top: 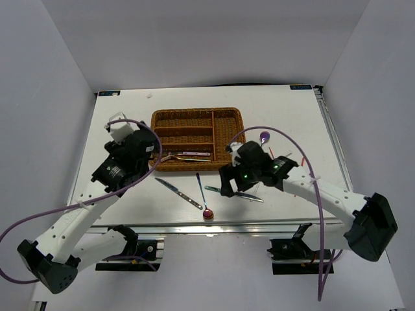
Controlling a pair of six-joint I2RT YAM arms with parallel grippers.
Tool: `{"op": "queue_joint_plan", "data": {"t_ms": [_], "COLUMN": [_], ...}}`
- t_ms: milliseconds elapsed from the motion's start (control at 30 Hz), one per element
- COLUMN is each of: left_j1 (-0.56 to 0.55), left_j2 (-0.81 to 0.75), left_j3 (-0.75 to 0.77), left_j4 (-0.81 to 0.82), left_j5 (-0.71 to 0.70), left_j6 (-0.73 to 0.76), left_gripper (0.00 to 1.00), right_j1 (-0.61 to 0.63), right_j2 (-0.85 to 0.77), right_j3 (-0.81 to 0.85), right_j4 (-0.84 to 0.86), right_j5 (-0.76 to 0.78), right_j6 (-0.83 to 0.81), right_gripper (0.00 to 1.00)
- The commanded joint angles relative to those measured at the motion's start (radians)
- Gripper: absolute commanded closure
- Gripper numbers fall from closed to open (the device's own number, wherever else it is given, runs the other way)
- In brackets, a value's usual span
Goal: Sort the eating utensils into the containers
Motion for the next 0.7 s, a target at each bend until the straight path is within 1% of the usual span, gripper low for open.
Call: {"op": "queue_joint_plan", "data": {"t_ms": [0, 33, 67, 100, 133, 167, 233, 333, 400, 500, 533, 600, 667], "left_j1": [0.082, 0.107, 0.151, 0.168, 0.185, 0.208, 0.217, 0.249, 0.259, 0.265, 0.269, 0.315, 0.36], "left_j2": [-0.038, -0.052, -0.07, -0.08, -0.09, -0.115, -0.144, -0.17, -0.198, -0.18, -0.17, -0.149, -0.123], "left_j3": [-0.108, -0.135, -0.16, -0.206, -0.226, -0.246, -0.3, -0.297, -0.297, -0.255, -0.245, -0.251, -0.255], "left_j4": [-0.17, -0.144, -0.133, -0.122, -0.101, -0.087, -0.049, -0.061, -0.067, -0.106, -0.104, -0.079, -0.065], "left_j5": [0.018, 0.038, 0.055, 0.079, 0.089, 0.093, 0.066, 0.051, 0.046, 0.028, 0.02, 0.04, 0.095], "left_j6": [0.102, 0.119, 0.121, 0.121, 0.113, 0.11, 0.086, 0.063, 0.064, 0.096, 0.133, 0.165, 0.182], "left_gripper": [0.02, 0.02, 0.02, 0.02, 0.02, 0.02, 0.02, 0.02, 0.02, 0.02, 0.02, 0.02, 0.02], "right_j1": [0.146, 0.182, 0.216, 0.245, 0.301, 0.326, 0.365, 0.369, 0.385, 0.417, 0.422, 0.428, 0.428], "right_j2": [0.036, 0.053, 0.071, 0.117, 0.145, 0.172, 0.26, 0.361, 0.438, 0.53, 0.55, 0.597, 0.625], "right_j3": [0.067, 0.08, 0.095, 0.112, 0.127, 0.164, 0.199, 0.248, 0.314, 0.414, 0.434, 0.478, 0.497], "right_j4": [0.065, 0.07, 0.076, 0.081, 0.103, 0.116, 0.143, 0.185, 0.177, 0.119, 0.108, 0.091, 0.087], "right_j5": [0.103, 0.138, 0.225, 0.244, 0.252, 0.258, 0.248, 0.197, 0.172, 0.221, 0.231, 0.241, 0.267], "right_j6": [-0.022, -0.001, 0.041, 0.055, 0.058, 0.05, 0.033, 0.016, -0.008, -0.045, -0.053, -0.069, -0.088], "right_gripper": [0.11, 0.11, 0.11, 0.11, 0.11, 0.11, 0.11, 0.11, 0.11, 0.11, 0.11, 0.11, 0.11]}}
